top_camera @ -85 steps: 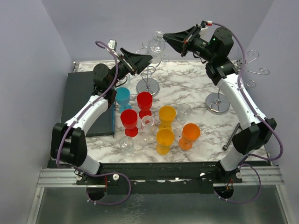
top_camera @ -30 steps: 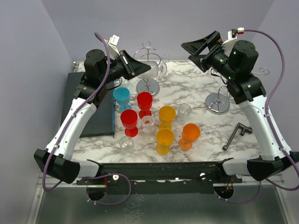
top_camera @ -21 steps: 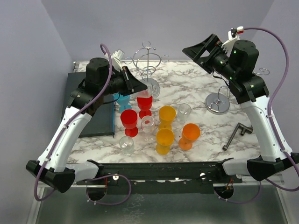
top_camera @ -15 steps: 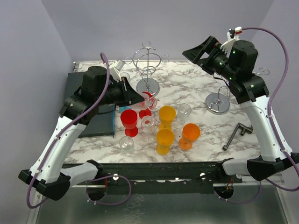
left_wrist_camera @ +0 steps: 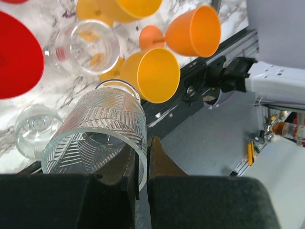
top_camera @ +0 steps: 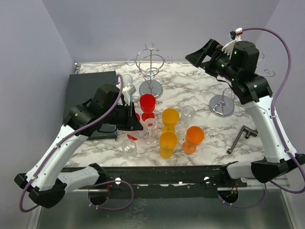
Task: Take the wine glass off the wine glass rack
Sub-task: Place the wine glass at the center of the board.
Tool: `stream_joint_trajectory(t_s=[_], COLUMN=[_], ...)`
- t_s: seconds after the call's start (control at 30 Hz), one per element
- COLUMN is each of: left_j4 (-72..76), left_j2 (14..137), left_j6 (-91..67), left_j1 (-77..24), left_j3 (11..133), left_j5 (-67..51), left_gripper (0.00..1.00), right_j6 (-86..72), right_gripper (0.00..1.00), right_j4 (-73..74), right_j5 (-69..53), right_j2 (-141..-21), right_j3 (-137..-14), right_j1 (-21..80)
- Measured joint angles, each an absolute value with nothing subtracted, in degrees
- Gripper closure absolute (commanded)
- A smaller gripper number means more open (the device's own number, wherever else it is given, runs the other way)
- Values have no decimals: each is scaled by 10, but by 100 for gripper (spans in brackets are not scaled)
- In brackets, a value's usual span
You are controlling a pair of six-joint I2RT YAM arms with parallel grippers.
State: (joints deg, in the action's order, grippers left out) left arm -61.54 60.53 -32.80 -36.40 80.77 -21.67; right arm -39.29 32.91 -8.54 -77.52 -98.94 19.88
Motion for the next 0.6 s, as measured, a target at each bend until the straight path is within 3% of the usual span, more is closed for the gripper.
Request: stream_joint_trajectory(t_s=[0.23,0.6], left_j4=[-640,-638], left_j2=[605,661], left_j6=[-321,-358], left_j1=[-418,-591], left_j3=[791,761], left_j5=[-184,-43], left_gripper=[100,100], right_j6=[-389,-383], right_gripper=[0,0], right_j4=[331,333], right_j5=[-81,-65], right_j2=[-775,-775], right_j3=[-989,-989], right_j1=[199,199])
